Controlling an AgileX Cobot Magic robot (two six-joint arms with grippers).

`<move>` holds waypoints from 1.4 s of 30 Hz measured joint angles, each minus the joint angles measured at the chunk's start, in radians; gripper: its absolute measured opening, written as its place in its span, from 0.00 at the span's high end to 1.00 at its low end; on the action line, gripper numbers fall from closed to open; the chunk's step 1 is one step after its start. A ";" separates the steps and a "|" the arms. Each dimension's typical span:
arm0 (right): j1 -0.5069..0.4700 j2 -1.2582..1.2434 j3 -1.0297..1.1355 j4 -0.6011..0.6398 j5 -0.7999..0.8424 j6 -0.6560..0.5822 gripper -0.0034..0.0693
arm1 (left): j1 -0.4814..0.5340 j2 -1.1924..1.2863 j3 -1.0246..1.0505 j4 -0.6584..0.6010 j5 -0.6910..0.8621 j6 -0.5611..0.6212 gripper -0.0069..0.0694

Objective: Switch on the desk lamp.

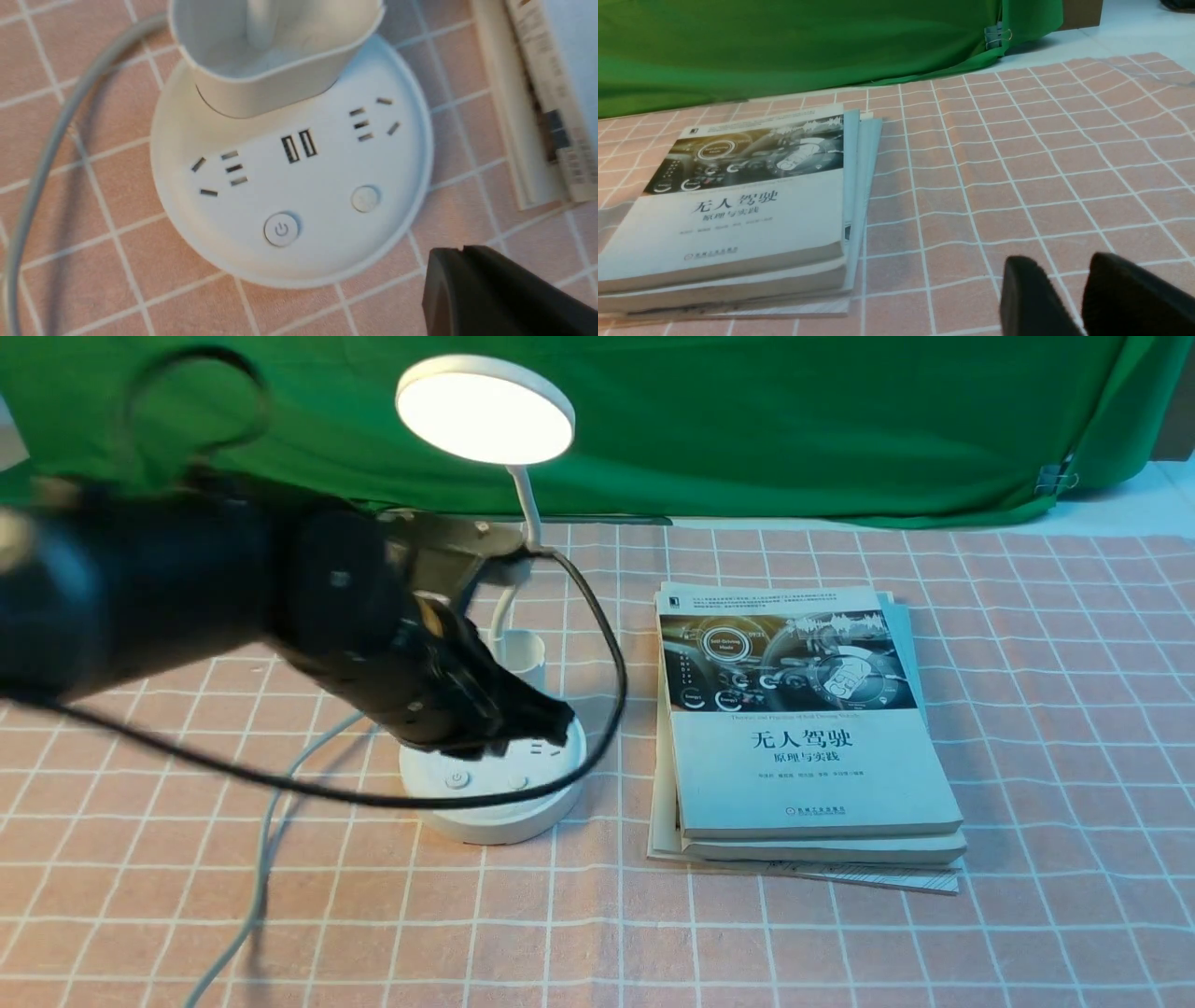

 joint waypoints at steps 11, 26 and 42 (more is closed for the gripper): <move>0.000 0.000 0.000 0.000 0.000 0.000 0.62 | 0.000 -0.504 0.413 -0.001 -0.196 -0.046 0.88; 0.000 0.000 0.000 0.000 0.000 0.000 0.62 | 0.000 -0.892 0.568 0.089 -0.241 -0.049 0.88; 0.000 0.000 0.000 0.000 0.000 0.000 0.62 | 0.208 -1.356 0.860 0.152 -0.480 -0.049 0.88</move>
